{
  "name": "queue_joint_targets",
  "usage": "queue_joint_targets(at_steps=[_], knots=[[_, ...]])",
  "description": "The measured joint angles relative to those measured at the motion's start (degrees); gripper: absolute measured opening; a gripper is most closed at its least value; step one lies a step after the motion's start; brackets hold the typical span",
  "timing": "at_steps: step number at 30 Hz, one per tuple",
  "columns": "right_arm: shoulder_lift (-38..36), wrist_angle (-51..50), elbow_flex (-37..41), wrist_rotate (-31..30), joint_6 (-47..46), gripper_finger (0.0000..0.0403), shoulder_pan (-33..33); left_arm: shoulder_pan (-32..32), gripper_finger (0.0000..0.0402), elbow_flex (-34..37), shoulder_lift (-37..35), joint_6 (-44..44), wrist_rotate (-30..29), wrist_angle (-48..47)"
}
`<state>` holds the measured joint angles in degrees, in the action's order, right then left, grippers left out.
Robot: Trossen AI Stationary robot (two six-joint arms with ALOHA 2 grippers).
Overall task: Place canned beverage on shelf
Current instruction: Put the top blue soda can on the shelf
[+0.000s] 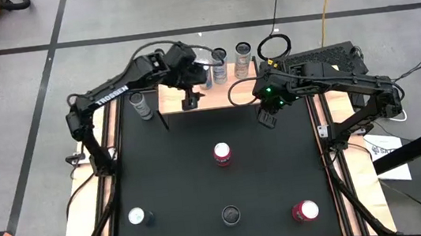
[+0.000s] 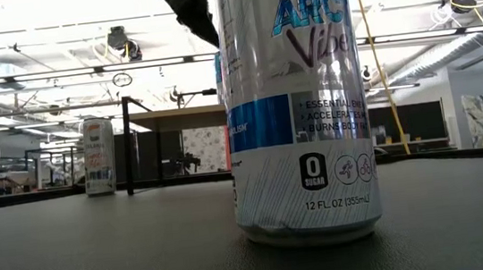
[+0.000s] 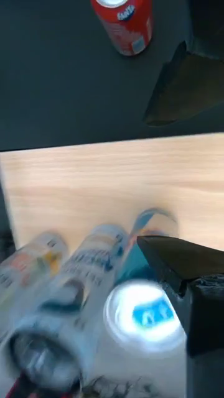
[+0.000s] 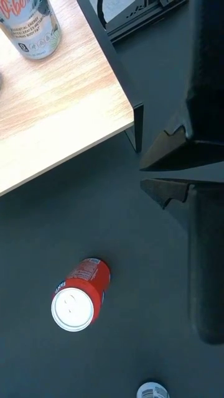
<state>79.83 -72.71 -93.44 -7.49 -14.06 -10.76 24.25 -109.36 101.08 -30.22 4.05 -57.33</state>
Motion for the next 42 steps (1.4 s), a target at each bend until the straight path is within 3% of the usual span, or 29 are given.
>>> queue_joint_targets(at_steps=[9, 23, 32, 37, 42], knots=[[0.0, 0.36, 0.01, 0.0, 0.0, 0.0013, 0.0, 1.25, 0.0302, -4.87, -1.16, -3.21, 0.4, 3.8], [0.0, 0.47, 0.05, 0.0, 0.39, 0.0013, 0.0, 7.48, 0.0301, -4.91, -0.01, -3.17, 2.97, 7.35], [0.0, 0.85, 3.45, 0.0, 0.33, 0.0013, 0.0, 10.04, 0.0301, -4.91, -0.03, 0.04, 7.66, 7.35], [0.0, 1.06, 5.61, 0.0, 0.26, 0.0013, 0.0, 12.79, 0.0301, -4.91, 0.19, 5.55, 14.15, 7.66], [0.0, 2.96, 5.87, 0.0, 0.26, 0.0013, 0.0, 13.4, 0.0301, -4.91, 1.51, 5.95, 14.35, 7.68]])
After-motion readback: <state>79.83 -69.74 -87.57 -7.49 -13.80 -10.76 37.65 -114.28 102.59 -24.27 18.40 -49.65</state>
